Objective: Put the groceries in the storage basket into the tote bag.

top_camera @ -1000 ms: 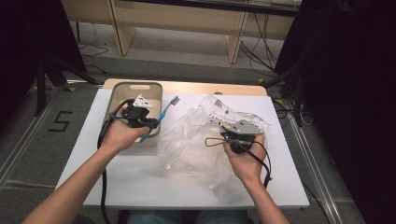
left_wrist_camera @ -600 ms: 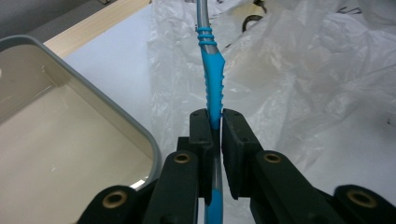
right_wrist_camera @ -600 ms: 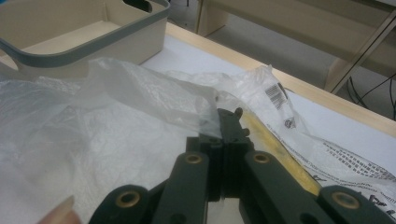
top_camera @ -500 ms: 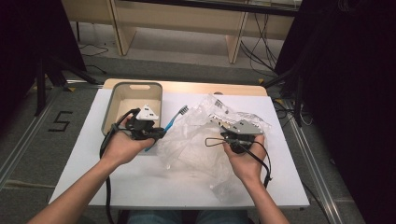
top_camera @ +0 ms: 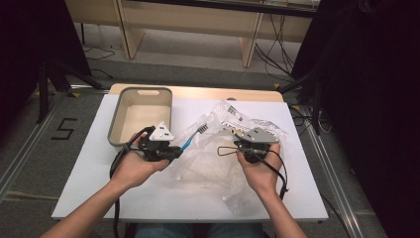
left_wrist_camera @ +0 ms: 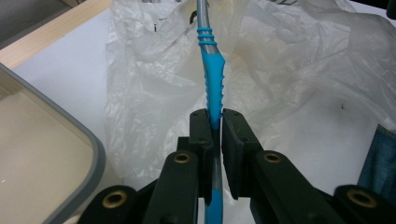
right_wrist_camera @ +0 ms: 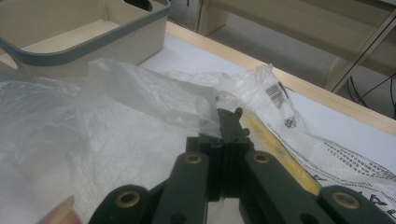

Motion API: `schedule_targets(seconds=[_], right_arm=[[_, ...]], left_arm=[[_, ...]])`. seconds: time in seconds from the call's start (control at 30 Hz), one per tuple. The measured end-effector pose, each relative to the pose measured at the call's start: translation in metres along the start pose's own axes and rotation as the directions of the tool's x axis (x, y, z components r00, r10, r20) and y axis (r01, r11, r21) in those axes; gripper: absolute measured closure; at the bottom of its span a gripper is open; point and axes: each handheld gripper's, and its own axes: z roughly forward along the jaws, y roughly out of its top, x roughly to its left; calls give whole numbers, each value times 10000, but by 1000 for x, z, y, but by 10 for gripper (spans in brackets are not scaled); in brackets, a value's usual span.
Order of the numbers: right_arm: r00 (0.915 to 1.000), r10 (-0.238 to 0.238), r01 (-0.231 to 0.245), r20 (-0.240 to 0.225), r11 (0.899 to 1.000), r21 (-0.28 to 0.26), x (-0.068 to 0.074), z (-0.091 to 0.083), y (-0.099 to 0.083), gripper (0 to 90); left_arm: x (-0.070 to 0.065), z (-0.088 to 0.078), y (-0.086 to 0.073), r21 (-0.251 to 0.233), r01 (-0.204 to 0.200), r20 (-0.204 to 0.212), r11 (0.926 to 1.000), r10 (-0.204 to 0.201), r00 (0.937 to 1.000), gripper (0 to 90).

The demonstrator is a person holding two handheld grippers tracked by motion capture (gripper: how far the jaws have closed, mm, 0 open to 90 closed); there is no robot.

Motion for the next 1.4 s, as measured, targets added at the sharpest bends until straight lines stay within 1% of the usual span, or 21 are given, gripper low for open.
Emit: schedule_targets(seconds=[0.33,0.4,0.47,0.5,0.7,0.93,1.03,1.17,1.3,1.4], right_arm=[[10000,-3,3,-24,10000,33,0,0,0,900],[10000,-9,9,-19,10000,33,0,1,0,900],[10000,-12,12,-19,10000,35,0,0,0,900],[10000,-13,13,-22,10000,35,1,0,0,900],[10000,2,-2,-25,10000,50,0,0,0,900],[10000,4,-4,-21,10000,16,1,0,0,900],[10000,18,-18,-20,10000,4,1,0,0,900],[10000,23,-23,-30,10000,-9,1,0,0,900],[10000,20,-20,-30,10000,-10,1,-1,0,900],[10000,19,-19,-33,10000,-10,1,-1,0,900]], left_arm=[[-12,8,-6,207,-134,289,9997,128,9995,826],[-15,9,-7,246,-234,329,9994,226,9992,826],[-18,10,-8,270,-235,387,9994,225,9990,826],[-19,11,-8,326,-313,434,9990,298,9986,825],[-29,20,-11,556,-501,673,9972,463,9967,826],[-37,35,-14,926,-671,749,9934,602,9954,826],[-41,40,-14,1045,-675,769,9922,596,9953,826],[-45,48,-14,1215,-740,709,9898,658,9953,825],[-47,54,-13,1312,-758,739,9885,665,9950,826],[-48,59,-13,1367,-797,617,9874,718,9955,825]])
